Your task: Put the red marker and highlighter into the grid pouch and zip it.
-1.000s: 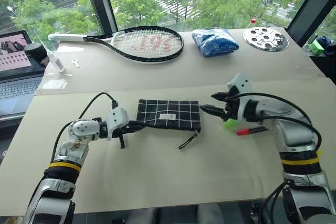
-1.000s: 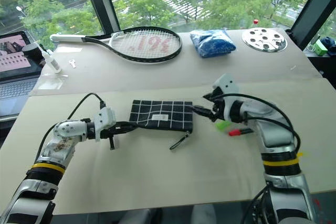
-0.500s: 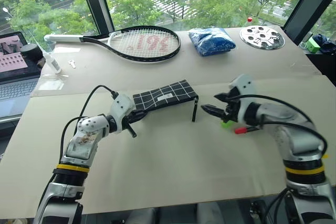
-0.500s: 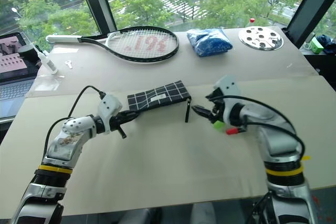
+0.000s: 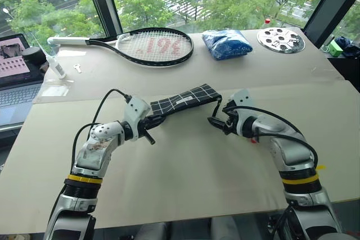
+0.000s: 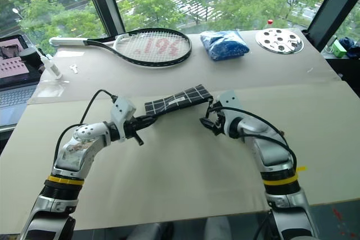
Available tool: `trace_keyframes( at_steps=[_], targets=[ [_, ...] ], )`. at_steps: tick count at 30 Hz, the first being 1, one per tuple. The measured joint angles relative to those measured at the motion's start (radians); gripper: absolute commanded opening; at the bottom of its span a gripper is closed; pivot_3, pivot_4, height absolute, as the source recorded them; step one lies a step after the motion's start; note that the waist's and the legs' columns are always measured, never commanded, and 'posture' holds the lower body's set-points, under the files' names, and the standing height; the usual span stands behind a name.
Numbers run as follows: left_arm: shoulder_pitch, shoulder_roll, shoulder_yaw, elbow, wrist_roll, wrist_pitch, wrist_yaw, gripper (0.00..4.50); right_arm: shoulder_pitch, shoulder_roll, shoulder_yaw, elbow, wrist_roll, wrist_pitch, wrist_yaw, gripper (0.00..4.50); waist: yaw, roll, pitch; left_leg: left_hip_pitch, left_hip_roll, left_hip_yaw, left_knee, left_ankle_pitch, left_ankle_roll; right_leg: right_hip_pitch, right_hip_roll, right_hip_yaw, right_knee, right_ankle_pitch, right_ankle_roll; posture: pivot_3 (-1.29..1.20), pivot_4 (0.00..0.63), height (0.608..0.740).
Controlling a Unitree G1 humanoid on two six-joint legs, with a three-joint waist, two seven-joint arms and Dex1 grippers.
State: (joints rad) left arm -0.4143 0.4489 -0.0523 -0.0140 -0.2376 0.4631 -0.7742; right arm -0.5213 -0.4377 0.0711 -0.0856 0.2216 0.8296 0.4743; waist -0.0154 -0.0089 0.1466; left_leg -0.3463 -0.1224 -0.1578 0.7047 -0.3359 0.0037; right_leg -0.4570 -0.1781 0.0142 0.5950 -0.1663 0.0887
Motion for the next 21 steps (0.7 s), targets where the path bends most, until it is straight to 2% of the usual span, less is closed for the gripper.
trace_keyframes(
  at_steps=[2,5,10,14,21],
  targets=[
    [0.000,0.000,0.000,-0.001,0.000,0.000,0.000,0.00,-0.018,0.003,0.000,0.022,-0.008,-0.020,-0.005,3.78,-0.001,0.000,0.000,0.000,0.000,0.000,0.000,0.000,0.000,0.000,0.000,0.000,0.000,0.000,0.000,0.00,0.150,0.740],
    [0.000,-0.001,0.000,-0.001,0.000,0.000,0.002,0.00,-0.030,0.011,0.006,0.060,-0.030,-0.061,-0.007,3.12,-0.001,0.000,0.000,0.000,0.000,0.000,0.000,0.000,0.000,0.000,0.000,0.000,0.000,0.000,0.000,0.00,0.150,0.740],
    [0.003,-0.009,0.000,-0.013,-0.002,0.001,0.012,0.00,-0.031,0.025,0.035,0.081,-0.044,-0.098,0.005,1.31,-0.001,0.000,0.000,0.000,0.000,0.000,0.001,0.000,0.000,0.000,0.000,0.000,0.000,0.000,0.000,0.00,0.150,0.740],
    [0.022,-0.012,0.000,-0.017,-0.003,0.002,0.019,0.00,-0.033,0.026,0.040,0.081,-0.046,-0.103,0.012,0.05,-0.002,0.000,0.000,0.000,0.000,0.000,0.001,0.000,0.000,0.000,0.000,0.000,0.000,0.000,0.000,0.00,0.150,0.740],
    [0.027,-0.022,0.000,-0.017,-0.011,0.017,0.030,0.00,-0.035,0.029,0.121,0.082,-0.092,-0.124,0.041,0.05,-0.002,0.000,0.000,0.000,0.000,0.000,0.002,0.000,0.000,0.000,0.000,0.000,0.000,0.000,0.000,0.00,0.150,0.740]
  ],
)
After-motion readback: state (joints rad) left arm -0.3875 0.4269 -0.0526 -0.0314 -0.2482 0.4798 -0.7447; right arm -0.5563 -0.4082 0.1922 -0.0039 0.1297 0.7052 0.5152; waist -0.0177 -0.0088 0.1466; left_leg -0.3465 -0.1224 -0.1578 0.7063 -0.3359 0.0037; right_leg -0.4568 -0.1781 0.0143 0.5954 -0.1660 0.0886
